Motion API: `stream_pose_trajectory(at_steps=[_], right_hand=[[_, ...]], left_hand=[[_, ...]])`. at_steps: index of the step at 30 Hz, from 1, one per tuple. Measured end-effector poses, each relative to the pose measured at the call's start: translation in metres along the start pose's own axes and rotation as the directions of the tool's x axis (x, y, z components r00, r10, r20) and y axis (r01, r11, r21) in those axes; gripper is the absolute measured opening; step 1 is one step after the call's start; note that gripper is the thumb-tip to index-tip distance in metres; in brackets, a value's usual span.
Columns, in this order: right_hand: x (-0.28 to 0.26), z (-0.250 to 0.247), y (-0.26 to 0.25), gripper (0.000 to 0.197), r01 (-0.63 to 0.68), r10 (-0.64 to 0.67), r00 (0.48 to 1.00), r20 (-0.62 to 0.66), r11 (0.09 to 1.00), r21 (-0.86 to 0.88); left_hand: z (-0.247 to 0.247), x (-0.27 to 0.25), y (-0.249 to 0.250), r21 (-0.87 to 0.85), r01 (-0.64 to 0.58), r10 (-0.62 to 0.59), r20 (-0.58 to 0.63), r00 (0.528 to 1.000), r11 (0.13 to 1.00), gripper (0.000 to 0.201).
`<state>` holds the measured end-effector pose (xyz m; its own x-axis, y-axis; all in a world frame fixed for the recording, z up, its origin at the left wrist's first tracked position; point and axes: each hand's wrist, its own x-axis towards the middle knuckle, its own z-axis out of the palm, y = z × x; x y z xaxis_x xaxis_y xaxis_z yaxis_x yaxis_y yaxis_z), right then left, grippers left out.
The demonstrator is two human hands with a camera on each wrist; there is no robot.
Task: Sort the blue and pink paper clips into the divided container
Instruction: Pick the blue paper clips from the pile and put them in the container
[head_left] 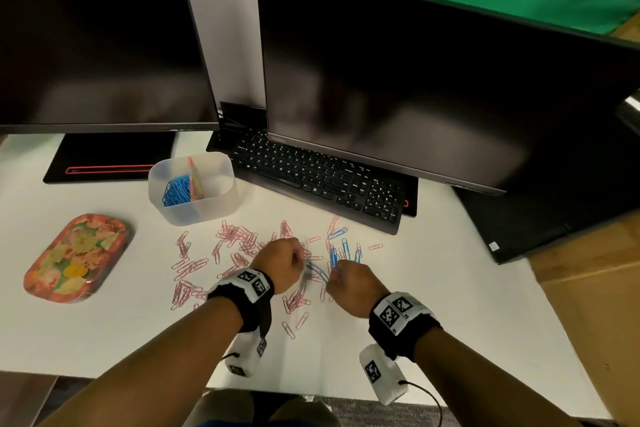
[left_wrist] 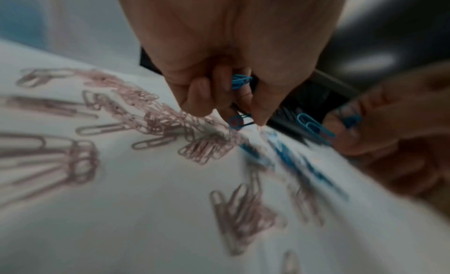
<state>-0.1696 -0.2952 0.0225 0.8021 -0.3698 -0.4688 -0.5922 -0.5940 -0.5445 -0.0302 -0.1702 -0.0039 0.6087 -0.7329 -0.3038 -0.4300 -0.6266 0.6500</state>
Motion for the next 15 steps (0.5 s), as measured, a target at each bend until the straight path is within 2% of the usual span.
stream_pose_trajectory(at_steps=[1,2,3,5,6,8,10,12,14,15], right_hand=[[0.003,-0.006,-0.003,0.022,-0.011,0.012,1.000,-0.011,0.997,0.076],[0.006,-0.011,-0.009,0.024,-0.021,0.023,1.000,-0.013,0.988,0.152],[0.009,-0.016,-0.016,0.023,-0.022,0.023,1.000,-0.005,0.976,0.215],[0.015,-0.025,-0.034,0.021,-0.009,0.006,1.000,0.009,0.962,0.273],[0.019,-0.028,-0.045,0.021,0.008,-0.011,1.000,0.008,0.962,0.273],[0.026,-0.032,-0.066,0.019,0.046,-0.043,0.999,-0.016,0.967,0.249],[0.031,-0.034,-0.084,0.017,0.073,-0.068,0.997,-0.032,0.980,0.187],[0.036,-0.035,-0.099,0.012,0.087,-0.085,0.996,-0.026,0.989,0.118],[0.039,-0.037,-0.109,0.019,0.082,-0.083,0.997,-0.004,0.988,0.129],[0.041,-0.037,-0.113,0.022,0.072,-0.075,0.997,0.016,0.985,0.155]], left_hand=[[-0.004,-0.001,0.000,-0.164,0.041,-0.047,-0.031,0.998,0.986,0.007],[-0.008,-0.002,0.002,-0.343,0.089,-0.109,-0.037,0.993,0.935,0.007],[-0.012,-0.003,0.003,-0.512,0.152,-0.180,-0.005,0.984,0.845,0.008],[-0.015,-0.006,0.004,-0.776,0.259,-0.277,0.114,0.954,0.575,0.021],[-0.016,-0.007,0.005,-0.874,0.280,-0.287,0.171,0.943,0.397,0.027],[-0.021,-0.010,0.008,-0.951,0.292,-0.263,0.257,0.930,0.104,0.030],[-0.027,-0.015,0.017,-0.950,0.300,-0.206,0.312,0.927,-0.085,0.030],[-0.033,-0.019,0.020,-0.926,0.278,-0.145,0.321,0.936,-0.254,0.034],[-0.038,-0.020,0.020,-0.893,0.267,-0.099,0.322,0.942,-0.361,0.043],[-0.039,-0.019,0.018,-0.886,0.260,-0.101,0.320,0.942,-0.384,0.046]])
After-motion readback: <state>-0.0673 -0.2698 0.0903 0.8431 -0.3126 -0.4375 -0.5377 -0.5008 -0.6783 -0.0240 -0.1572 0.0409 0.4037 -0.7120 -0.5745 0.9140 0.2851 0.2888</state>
